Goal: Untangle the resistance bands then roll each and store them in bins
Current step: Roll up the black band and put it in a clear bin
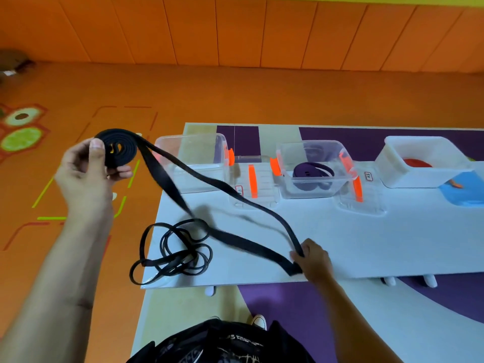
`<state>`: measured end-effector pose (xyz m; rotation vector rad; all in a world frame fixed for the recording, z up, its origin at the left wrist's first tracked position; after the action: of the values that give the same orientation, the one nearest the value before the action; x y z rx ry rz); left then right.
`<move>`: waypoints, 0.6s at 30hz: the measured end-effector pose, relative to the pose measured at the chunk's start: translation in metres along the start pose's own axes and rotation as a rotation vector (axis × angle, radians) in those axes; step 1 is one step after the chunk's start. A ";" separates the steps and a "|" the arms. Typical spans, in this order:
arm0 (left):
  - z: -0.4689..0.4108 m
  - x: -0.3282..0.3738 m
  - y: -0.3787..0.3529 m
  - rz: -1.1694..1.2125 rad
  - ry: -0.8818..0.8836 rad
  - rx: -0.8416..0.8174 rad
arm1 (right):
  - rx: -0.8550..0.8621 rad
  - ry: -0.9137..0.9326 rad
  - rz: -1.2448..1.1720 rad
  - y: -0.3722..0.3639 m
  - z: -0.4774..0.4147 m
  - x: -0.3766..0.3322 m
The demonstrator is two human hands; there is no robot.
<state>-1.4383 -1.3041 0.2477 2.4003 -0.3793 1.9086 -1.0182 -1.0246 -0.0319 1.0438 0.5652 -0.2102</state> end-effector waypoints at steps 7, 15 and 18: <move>0.010 0.011 -0.021 -0.090 -0.010 -0.233 | 0.294 -0.193 -0.031 0.027 0.004 0.027; 0.046 0.019 -0.071 -0.144 0.011 -0.539 | -0.162 -0.355 0.187 -0.014 -0.001 0.050; 0.051 0.023 -0.080 -0.141 0.014 -0.596 | -0.363 -0.270 0.388 -0.021 -0.016 0.026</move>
<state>-1.3669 -1.2397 0.2667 1.9601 -0.6497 1.4801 -1.0105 -1.0188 -0.0677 0.7364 0.1402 0.0931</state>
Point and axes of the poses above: each hand's wrist, its own z-axis away from the middle knuckle, its own y-axis out of the back of the hand, x = y × z, the point moved 10 cm from there along -z, towards the middle knuckle
